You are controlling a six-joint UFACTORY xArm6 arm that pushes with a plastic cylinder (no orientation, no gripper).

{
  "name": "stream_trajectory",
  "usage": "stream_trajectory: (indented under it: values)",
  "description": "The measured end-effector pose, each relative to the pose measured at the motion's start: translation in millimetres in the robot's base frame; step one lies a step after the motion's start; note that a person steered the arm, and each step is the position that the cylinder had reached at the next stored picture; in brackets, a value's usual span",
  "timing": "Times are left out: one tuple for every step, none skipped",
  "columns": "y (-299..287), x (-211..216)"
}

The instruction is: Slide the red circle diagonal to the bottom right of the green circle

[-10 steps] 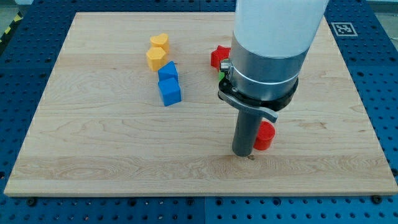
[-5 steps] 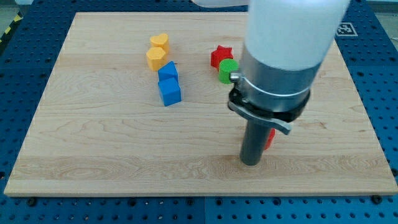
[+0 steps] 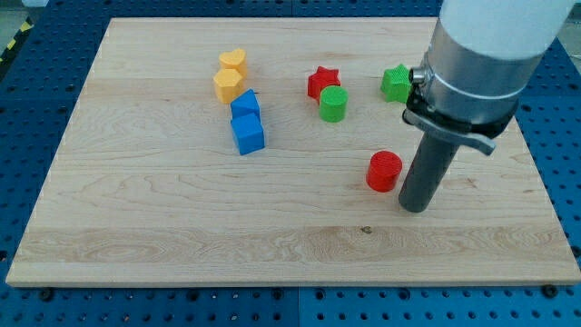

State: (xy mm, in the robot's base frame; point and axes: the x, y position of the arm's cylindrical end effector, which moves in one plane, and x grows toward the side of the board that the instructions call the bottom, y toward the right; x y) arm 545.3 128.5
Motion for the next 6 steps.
stream_trajectory:
  values:
    - [-40,-5]
    - [-75,-24]
    - [-69,-33]
    - [-52,-34]
    - [-48,-34]
    - [-81,-56]
